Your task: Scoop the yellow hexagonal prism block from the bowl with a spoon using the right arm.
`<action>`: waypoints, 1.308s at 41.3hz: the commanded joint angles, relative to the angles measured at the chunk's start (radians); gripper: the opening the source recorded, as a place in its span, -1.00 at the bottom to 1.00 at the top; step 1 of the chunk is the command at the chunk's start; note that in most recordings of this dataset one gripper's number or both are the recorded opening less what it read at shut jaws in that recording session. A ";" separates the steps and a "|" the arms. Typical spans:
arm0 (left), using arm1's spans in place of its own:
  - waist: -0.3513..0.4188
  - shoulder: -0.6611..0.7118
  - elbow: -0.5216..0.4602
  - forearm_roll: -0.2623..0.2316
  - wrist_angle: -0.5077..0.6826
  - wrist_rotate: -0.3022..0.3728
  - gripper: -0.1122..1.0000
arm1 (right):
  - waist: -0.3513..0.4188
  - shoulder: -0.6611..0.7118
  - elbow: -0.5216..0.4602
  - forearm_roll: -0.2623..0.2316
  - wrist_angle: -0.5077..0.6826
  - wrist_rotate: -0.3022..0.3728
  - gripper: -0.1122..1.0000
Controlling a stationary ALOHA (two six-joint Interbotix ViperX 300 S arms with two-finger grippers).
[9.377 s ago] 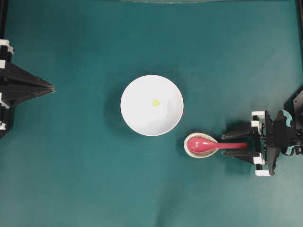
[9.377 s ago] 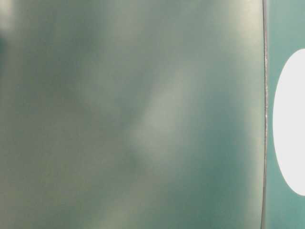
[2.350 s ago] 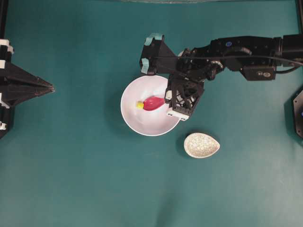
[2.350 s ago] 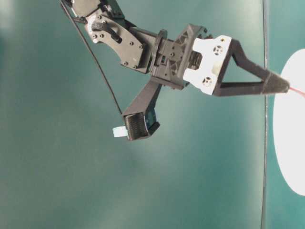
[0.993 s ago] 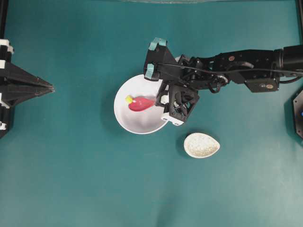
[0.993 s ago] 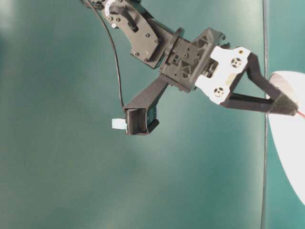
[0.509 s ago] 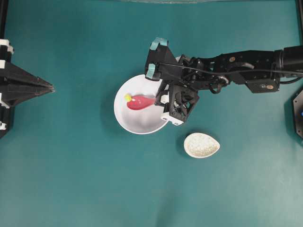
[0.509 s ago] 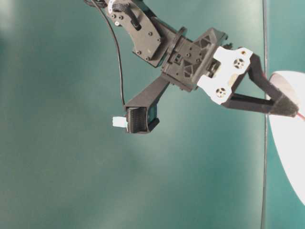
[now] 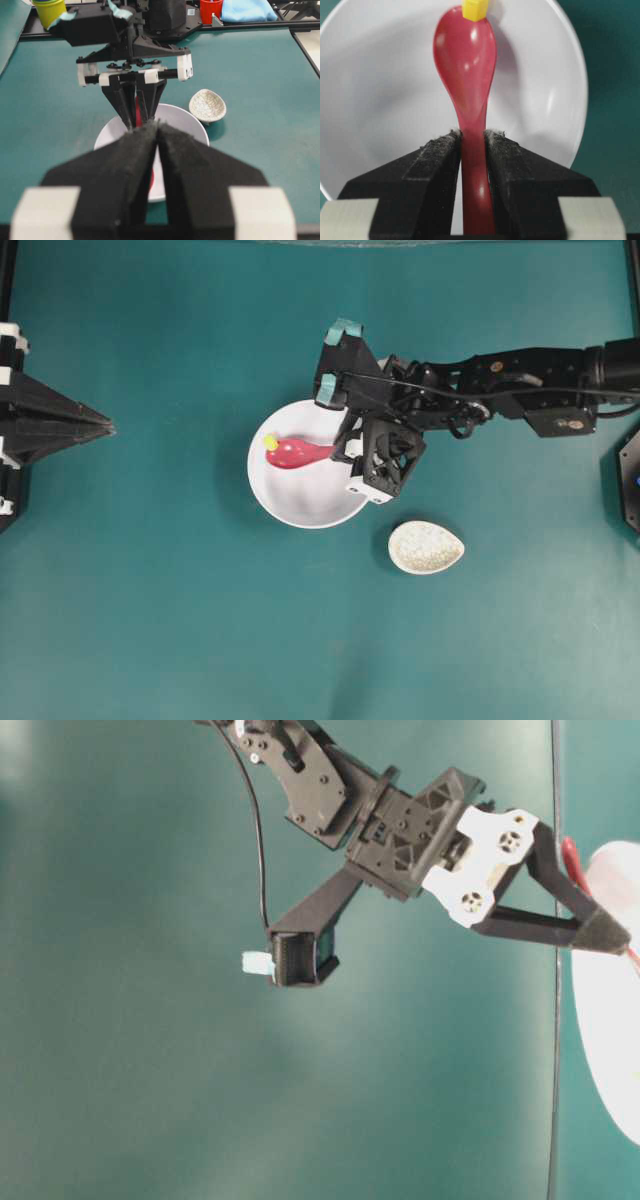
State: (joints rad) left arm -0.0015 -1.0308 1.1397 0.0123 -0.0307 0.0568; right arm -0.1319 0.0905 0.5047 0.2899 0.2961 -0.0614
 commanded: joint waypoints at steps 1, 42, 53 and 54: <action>-0.002 0.003 -0.034 0.002 -0.003 0.002 -0.63 | -0.002 -0.046 0.005 -0.003 -0.043 0.000 -0.36; -0.002 0.003 -0.034 0.003 -0.003 0.003 -0.63 | 0.028 -0.160 0.187 0.035 -0.239 0.005 -0.36; -0.002 0.003 -0.034 0.005 -0.003 0.003 -0.63 | 0.057 -0.198 0.242 0.072 -0.278 0.005 -0.36; -0.002 0.003 -0.034 0.005 -0.003 0.003 -0.63 | 0.060 -0.199 0.247 0.074 -0.279 0.006 -0.36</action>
State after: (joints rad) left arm -0.0015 -1.0308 1.1397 0.0138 -0.0307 0.0583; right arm -0.0813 -0.0752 0.7532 0.3543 0.0322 -0.0552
